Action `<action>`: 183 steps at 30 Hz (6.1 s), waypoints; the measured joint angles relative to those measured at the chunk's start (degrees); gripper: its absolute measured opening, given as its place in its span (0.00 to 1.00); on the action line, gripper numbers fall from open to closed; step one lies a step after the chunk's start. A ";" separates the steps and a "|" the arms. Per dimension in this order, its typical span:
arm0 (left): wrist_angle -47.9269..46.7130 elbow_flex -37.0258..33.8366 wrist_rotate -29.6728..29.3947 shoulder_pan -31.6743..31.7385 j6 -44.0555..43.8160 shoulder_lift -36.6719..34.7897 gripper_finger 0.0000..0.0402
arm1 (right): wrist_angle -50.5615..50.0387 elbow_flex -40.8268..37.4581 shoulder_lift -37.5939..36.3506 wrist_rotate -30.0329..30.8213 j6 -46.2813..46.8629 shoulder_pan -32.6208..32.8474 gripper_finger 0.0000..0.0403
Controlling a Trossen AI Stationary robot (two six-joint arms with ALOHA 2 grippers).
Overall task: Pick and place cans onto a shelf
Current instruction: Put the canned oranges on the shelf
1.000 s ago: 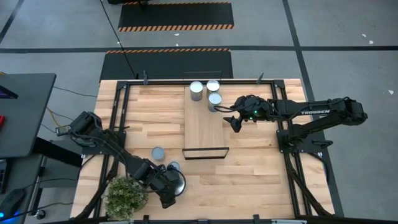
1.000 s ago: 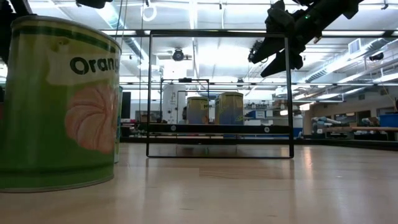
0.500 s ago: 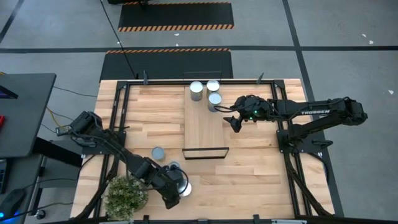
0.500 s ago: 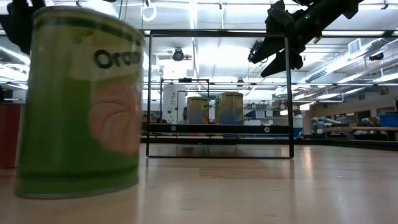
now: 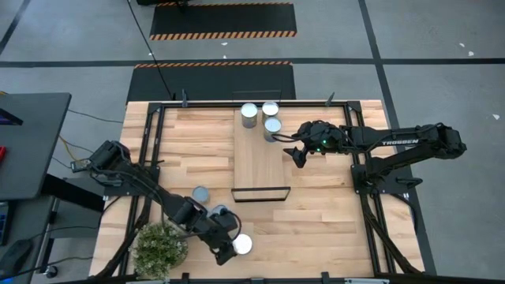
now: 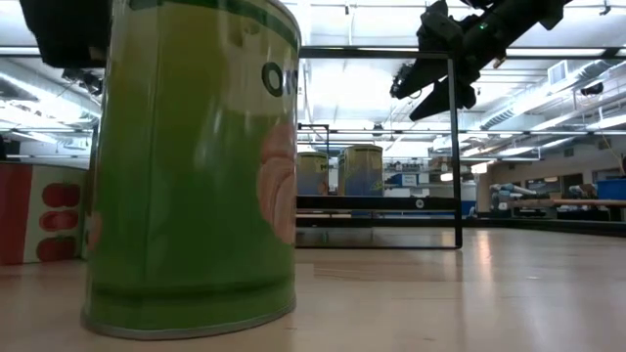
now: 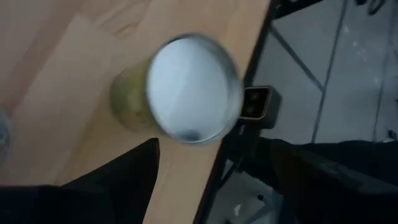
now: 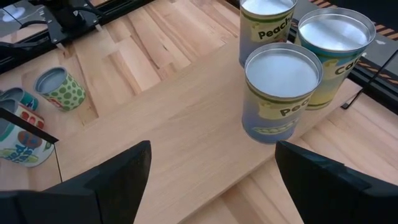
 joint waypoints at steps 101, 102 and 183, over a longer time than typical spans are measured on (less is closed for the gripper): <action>4.94 0.00 -22.96 -7.81 17.24 12.52 0.98 | 5.57 0.00 0.11 -2.07 7.49 -0.15 0.87; 5.43 0.00 -22.96 -7.82 17.06 12.83 0.98 | 5.52 0.00 0.11 -2.68 7.50 -0.15 0.87; 3.82 0.04 2.97 31.86 37.04 -19.77 0.80 | 3.46 0.00 0.15 -3.49 3.41 -1.99 0.87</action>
